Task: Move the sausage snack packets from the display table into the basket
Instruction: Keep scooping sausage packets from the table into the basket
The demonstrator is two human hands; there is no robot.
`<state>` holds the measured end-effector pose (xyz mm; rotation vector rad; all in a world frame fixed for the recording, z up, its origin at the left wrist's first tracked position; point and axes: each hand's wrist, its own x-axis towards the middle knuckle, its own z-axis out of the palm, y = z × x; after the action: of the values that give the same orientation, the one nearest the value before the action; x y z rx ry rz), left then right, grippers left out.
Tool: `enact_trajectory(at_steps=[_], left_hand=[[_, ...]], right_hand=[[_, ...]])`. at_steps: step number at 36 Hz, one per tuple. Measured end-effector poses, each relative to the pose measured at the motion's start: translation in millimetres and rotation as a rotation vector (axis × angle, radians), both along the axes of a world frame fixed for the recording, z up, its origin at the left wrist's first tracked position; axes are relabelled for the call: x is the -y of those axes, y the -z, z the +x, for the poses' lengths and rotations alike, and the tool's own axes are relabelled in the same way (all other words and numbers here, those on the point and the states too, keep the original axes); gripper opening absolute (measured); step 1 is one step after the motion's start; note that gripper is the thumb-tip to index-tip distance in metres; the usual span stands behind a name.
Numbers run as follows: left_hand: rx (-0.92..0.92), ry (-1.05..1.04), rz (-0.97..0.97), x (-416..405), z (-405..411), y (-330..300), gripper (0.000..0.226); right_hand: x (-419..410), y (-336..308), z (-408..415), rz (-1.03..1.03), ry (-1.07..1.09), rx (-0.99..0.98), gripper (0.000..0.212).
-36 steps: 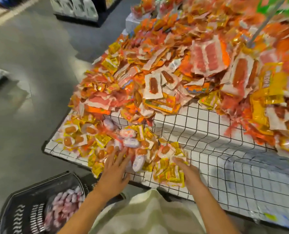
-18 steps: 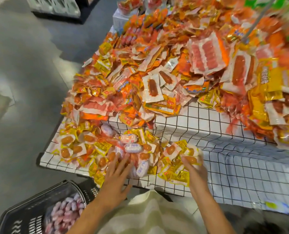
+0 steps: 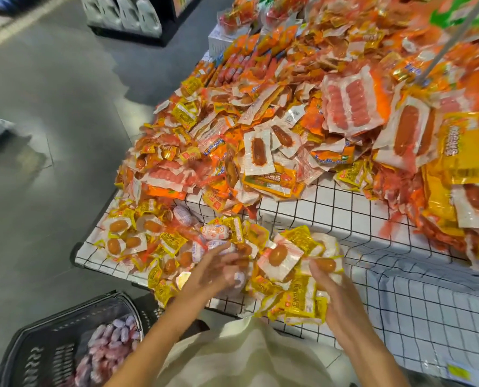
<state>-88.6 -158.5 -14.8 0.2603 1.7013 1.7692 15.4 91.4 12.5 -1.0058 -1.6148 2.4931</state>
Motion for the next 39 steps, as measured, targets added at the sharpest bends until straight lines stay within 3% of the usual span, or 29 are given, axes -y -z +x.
enact_trajectory(at_steps=[4, 6, 9, 12, 15, 18, 20, 24, 29, 33, 36, 39], left_hand=[[0.363, -0.029, 0.057, -10, 9, 2, 0.122], [0.499, -0.052, 0.106, -7, 16, 9, 0.101], [0.540, -0.174, 0.153, 4, 22, 21, 0.071], [0.630, -0.320, 0.217, 18, 26, 25, 0.080], [0.643, -0.379, 0.249, 34, 33, 29, 0.081], [0.653, -0.475, 0.283, 50, 35, 29, 0.071], [0.639, -0.518, 0.286, 60, 35, 25, 0.056], [0.599, -0.598, 0.254, 84, 34, 21, 0.055], [0.584, -0.616, 0.265, 99, 30, 19, 0.054], [0.559, -0.591, 0.243, 100, 24, 19, 0.059], [0.554, -0.549, 0.210, 98, 18, 28, 0.062], [0.577, -0.507, 0.238, 94, 11, 34, 0.059]], right_hand=[[33, -8, -19, -0.084, -0.168, 0.002, 0.054], [50, -12, -27, 0.016, -0.275, -0.027, 0.048], [65, -18, -35, 0.139, -0.397, -0.060, 0.037], [71, -18, -38, 0.206, -0.481, -0.069, 0.036], [70, -7, -37, 0.174, -0.549, -0.070, 0.058], [60, 4, -39, 0.170, -0.523, -0.061, 0.054], [50, 18, -40, 0.146, -0.435, -0.052, 0.048], [28, 64, -40, 0.187, -0.111, 0.101, 0.031], [15, 97, -48, 0.158, -0.151, 0.283, 0.035], [23, 104, -72, 0.142, -0.179, 0.326, 0.061], [26, 106, -89, 0.131, -0.245, 0.396, 0.039], [28, 104, -95, -0.013, -0.301, 0.380, 0.043]])
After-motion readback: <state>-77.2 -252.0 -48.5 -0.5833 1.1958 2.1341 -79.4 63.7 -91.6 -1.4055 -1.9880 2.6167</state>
